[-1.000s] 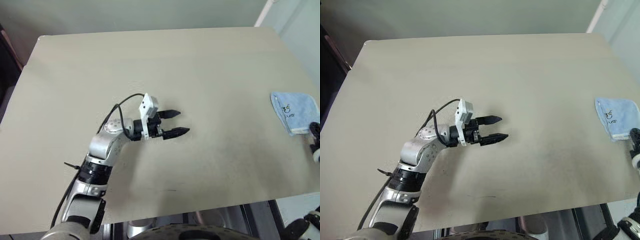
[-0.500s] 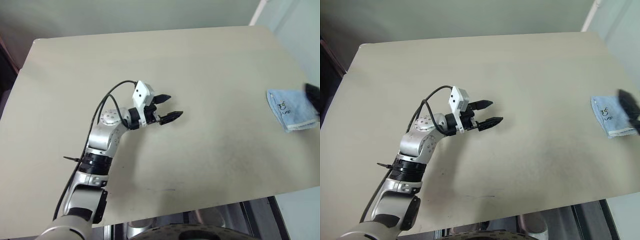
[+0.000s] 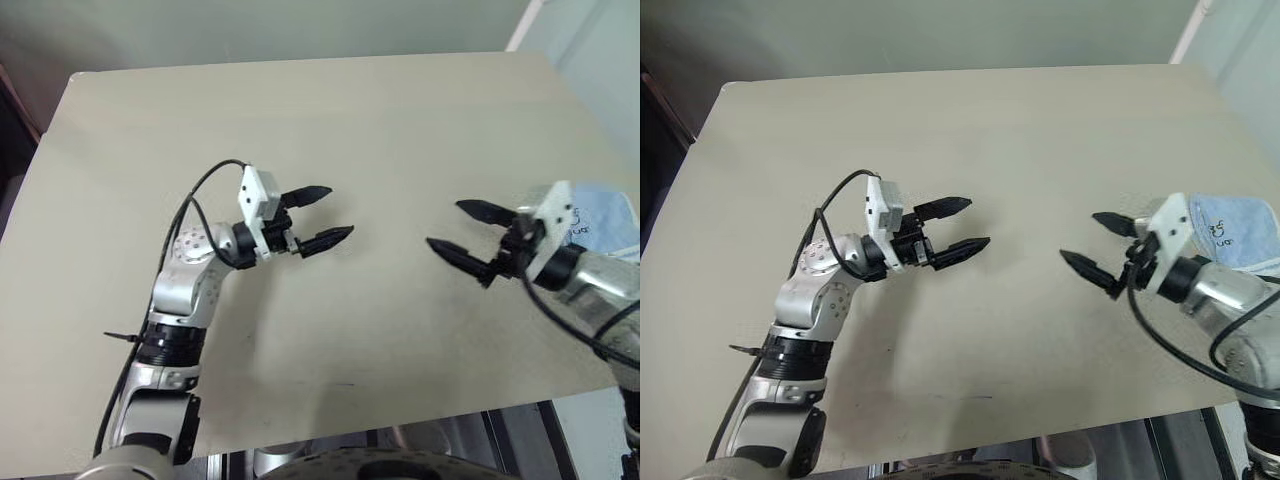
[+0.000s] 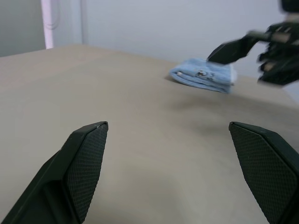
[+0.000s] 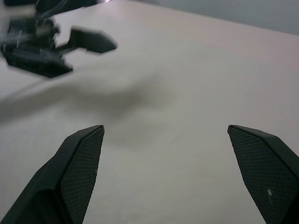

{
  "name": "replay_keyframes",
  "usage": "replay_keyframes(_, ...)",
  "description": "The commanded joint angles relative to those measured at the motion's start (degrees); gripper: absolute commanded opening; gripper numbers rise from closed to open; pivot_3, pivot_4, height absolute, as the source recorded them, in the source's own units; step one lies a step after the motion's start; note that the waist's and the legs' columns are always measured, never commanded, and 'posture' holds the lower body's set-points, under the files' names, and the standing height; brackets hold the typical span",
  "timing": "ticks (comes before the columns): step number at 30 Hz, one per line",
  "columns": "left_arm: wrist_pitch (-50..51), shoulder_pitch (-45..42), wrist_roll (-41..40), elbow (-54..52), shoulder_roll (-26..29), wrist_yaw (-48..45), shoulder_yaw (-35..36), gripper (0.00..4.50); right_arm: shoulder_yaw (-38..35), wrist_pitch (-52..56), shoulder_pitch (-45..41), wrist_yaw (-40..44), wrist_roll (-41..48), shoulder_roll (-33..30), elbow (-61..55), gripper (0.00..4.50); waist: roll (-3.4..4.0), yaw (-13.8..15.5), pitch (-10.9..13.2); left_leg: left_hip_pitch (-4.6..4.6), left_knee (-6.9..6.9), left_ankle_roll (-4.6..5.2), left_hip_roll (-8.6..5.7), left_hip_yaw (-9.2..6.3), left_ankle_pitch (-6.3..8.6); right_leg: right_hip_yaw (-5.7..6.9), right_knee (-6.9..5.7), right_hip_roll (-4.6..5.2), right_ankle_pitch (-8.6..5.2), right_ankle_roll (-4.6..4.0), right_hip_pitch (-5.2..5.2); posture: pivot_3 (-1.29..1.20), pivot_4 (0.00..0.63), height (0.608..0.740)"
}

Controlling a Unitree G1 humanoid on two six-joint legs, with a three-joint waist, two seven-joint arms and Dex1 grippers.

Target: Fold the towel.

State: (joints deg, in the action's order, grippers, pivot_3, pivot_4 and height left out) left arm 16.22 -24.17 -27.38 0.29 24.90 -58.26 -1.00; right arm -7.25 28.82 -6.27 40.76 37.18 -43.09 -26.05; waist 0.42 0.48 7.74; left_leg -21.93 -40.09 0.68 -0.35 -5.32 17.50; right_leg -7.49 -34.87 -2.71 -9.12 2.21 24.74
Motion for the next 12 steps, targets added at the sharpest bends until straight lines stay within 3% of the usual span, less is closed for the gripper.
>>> replay_keyframes(1,0.3,2.7,-1.1,-4.4,2.1,-1.6,0.7,4.5,1.7,-6.6,-2.3,3.8,-2.5,2.9,3.0,4.47,0.0,-0.2,0.0,0.0,0.0,0.15,0.0,0.01,0.09,-0.01,0.0,0.0,0.0,0.0,0.01,0.0,0.15,0.74)
replay_keyframes(6,-0.9,6.2,-0.1,-5.7,2.3,-1.6,-0.7,4.5,6.6,-8.5,-6.6,7.4,-5.9,5.3,7.4,4.47,-0.01,-0.2,0.0,0.02,-0.03,0.18,0.0,0.02,0.06,-0.01,-0.01,0.0,0.03,-0.06,0.02,0.0,0.15,0.74)
replay_keyframes(12,-1.7,9.4,1.1,-8.7,1.4,1.7,-0.4,4.5,6.9,-7.8,-7.9,8.8,-4.9,7.0,7.6,4.47,-0.02,-0.3,0.0,0.03,-0.05,0.14,0.0,0.02,0.0,-0.01,-0.03,0.0,0.08,-0.17,0.03,0.0,0.15,0.74)
